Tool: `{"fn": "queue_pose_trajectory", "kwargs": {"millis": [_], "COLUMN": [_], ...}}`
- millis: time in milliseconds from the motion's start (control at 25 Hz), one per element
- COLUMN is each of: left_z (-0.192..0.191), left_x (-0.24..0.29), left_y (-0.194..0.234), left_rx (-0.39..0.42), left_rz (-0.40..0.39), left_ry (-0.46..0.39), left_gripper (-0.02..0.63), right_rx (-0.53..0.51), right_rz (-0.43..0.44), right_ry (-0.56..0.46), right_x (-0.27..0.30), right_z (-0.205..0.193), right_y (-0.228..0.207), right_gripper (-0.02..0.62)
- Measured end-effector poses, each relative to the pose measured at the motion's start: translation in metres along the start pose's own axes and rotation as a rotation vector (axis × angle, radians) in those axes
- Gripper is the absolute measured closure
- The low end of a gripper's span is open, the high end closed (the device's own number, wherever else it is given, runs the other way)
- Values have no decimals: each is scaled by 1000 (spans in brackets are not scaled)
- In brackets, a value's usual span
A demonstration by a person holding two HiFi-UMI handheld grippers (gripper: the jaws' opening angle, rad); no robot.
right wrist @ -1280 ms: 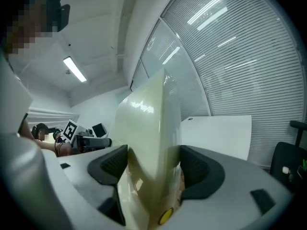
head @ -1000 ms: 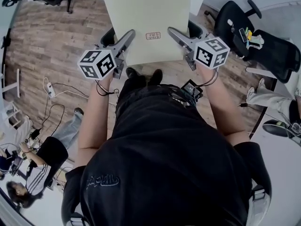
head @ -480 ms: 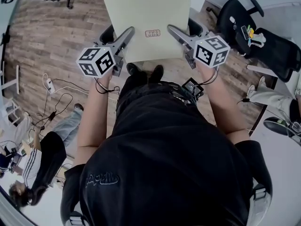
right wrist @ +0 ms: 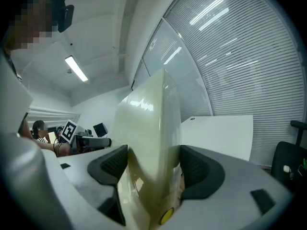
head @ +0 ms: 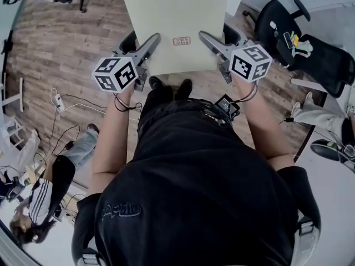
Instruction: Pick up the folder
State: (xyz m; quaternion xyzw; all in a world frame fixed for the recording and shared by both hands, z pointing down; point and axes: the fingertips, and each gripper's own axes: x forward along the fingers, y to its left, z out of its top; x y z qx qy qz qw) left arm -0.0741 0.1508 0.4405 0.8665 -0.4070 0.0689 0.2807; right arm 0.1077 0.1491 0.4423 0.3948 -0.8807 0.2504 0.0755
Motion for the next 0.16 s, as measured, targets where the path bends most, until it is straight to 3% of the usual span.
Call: {"fn": "queue_pose_trajectory", "kwargs": {"millis": [160], "left_z": [0], "left_x": [0], "left_y": [-1], "left_rx": [-5], "left_rz": [-5], "left_ry": [2], "left_gripper": [278], "right_rx": [0], "right_rz": [-3], "right_ry": [0], "right_x": [-2], "right_z": [0], "right_y": [1], "right_gripper": [261]}}
